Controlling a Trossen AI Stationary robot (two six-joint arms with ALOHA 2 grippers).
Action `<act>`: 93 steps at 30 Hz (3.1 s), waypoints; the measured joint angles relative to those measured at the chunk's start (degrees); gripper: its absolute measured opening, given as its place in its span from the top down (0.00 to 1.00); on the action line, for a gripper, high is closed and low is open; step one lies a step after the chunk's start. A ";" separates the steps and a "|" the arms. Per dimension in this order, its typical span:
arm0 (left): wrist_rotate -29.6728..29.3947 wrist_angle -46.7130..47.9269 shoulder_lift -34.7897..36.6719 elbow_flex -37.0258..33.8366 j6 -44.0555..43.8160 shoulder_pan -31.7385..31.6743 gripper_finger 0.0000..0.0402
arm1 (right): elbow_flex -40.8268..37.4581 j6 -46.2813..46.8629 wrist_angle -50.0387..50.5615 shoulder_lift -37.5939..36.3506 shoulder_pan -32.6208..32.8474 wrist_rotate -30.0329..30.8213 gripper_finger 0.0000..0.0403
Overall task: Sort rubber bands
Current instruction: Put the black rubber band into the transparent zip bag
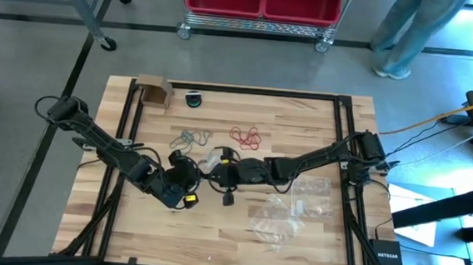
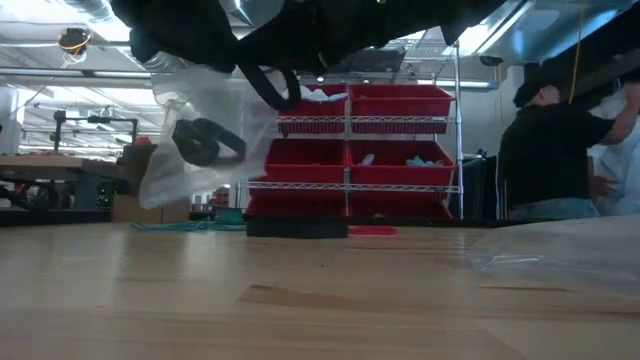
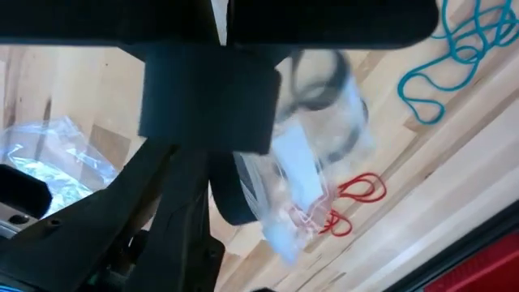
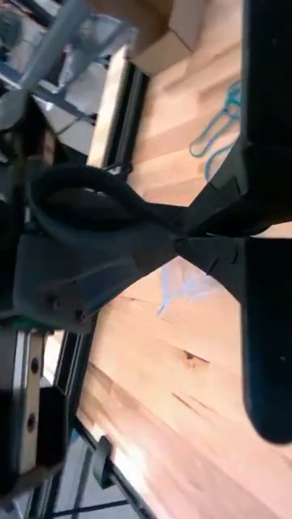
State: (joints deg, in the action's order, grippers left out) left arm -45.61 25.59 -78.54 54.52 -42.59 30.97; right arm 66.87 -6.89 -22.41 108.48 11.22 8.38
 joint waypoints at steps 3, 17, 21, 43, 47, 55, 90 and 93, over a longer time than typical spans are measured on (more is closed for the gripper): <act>-0.75 -0.10 0.00 0.00 -0.01 0.00 1.00 | 0.00 3.59 1.62 -0.06 0.02 1.17 1.00; -1.82 -1.23 0.11 0.20 0.56 0.01 1.00 | -0.24 10.20 5.16 0.32 -0.92 5.87 1.00; -1.74 -1.17 -0.29 0.20 0.63 0.01 1.00 | -0.22 17.38 3.08 0.32 -0.90 6.19 1.00; -1.76 -5.50 -6.93 0.11 2.75 0.05 1.00 | -0.20 43.44 2.58 0.22 -2.99 6.12 1.00; -1.83 -5.20 -6.94 0.11 3.21 -0.33 1.00 | -0.16 46.97 2.81 0.21 -3.02 6.18 1.00; -2.97 -5.27 -6.93 0.11 3.80 -0.36 1.00 | -0.13 50.81 2.45 0.14 -3.01 6.30 0.94; -7.62 -10.81 -5.47 0.15 -15.54 -0.28 1.00 | -0.11 39.52 8.08 -3.83 -3.89 -1.54 0.62; -7.55 -9.41 -3.80 0.17 -15.63 -0.47 1.00 | -0.07 37.31 9.71 -5.00 -4.25 -2.39 0.62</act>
State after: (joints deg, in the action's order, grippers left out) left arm -53.16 16.18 -82.34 54.70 -58.22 30.50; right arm 66.81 30.42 -12.70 103.48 6.98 5.99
